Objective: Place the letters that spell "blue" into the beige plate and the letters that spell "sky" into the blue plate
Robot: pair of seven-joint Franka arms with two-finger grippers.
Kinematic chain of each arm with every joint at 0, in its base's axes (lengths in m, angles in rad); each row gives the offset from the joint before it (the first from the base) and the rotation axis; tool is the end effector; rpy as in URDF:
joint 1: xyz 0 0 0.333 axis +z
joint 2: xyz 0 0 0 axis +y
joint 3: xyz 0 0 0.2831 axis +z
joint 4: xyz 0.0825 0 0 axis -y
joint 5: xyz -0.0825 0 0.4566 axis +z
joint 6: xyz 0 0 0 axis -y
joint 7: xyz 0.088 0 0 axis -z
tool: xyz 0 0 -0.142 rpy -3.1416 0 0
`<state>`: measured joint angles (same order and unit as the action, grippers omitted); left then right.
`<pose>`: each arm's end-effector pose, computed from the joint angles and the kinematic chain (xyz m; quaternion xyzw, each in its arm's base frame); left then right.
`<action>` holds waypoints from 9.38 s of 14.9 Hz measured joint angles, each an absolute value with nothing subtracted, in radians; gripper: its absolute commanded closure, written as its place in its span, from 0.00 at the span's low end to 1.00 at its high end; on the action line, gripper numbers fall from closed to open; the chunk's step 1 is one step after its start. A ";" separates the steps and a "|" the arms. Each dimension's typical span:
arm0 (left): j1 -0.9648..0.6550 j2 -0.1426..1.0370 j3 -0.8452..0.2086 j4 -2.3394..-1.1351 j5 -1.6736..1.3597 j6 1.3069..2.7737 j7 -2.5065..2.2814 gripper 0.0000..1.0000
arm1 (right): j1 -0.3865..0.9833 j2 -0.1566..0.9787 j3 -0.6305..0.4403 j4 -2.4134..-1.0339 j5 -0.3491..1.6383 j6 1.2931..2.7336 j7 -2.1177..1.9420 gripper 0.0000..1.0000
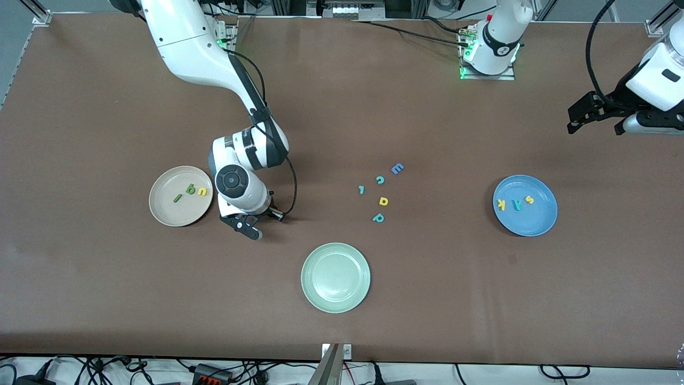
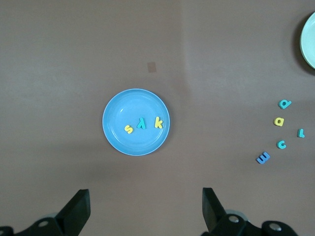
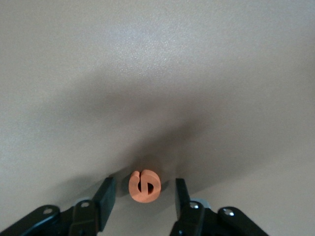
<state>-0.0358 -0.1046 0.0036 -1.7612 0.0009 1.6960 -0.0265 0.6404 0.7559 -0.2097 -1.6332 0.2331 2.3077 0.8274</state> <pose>0.6077 -0.0194 0.5278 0.9998 -0.0029 0.0197 0.0003 0.6375 0.3060 0.0667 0.9675 -0.2510 -0.0304 0.0082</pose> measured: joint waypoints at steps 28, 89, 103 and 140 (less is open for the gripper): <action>-0.038 -0.033 0.001 -1.655 0.001 1.657 -0.026 0.00 | 0.449 0.553 -0.497 -1.873 0.233 2.022 -0.209 0.20; -0.038 -0.032 0.002 -1.651 0.001 1.616 -0.026 0.00 | -0.075 -0.019 0.017 -1.597 -0.016 1.611 -0.021 0.00; -0.038 -0.032 0.002 -1.651 0.001 1.613 -0.027 0.00 | -0.071 -0.019 0.026 -1.598 -0.016 1.616 -0.021 0.00; -0.039 -0.032 0.000 -1.651 0.001 1.611 -0.027 0.00 | -0.034 -0.011 -0.015 -1.613 -0.017 1.621 -0.019 0.00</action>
